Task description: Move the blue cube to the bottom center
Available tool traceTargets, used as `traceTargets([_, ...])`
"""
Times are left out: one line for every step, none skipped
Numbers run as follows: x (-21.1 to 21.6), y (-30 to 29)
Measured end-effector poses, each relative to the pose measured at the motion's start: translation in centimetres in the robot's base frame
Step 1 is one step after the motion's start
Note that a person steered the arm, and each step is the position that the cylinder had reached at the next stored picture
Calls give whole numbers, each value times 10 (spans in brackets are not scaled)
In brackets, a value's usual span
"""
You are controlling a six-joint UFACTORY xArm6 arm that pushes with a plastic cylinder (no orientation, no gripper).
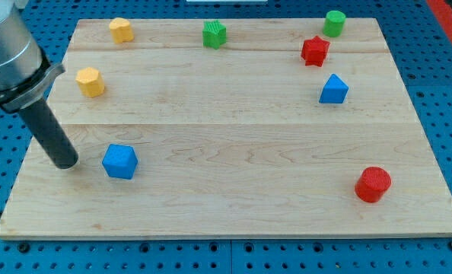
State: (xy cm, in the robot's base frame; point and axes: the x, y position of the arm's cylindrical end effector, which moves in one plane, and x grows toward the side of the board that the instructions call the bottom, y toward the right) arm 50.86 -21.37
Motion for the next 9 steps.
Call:
traceTargets([-1, 46])
traceTargets([-2, 81])
traceTargets([14, 110])
traceTargets([12, 130])
traceTargets([-10, 133])
traceTargets([-12, 138])
traceTargets([14, 144])
traceTargets([30, 150])
traceTargets([18, 153])
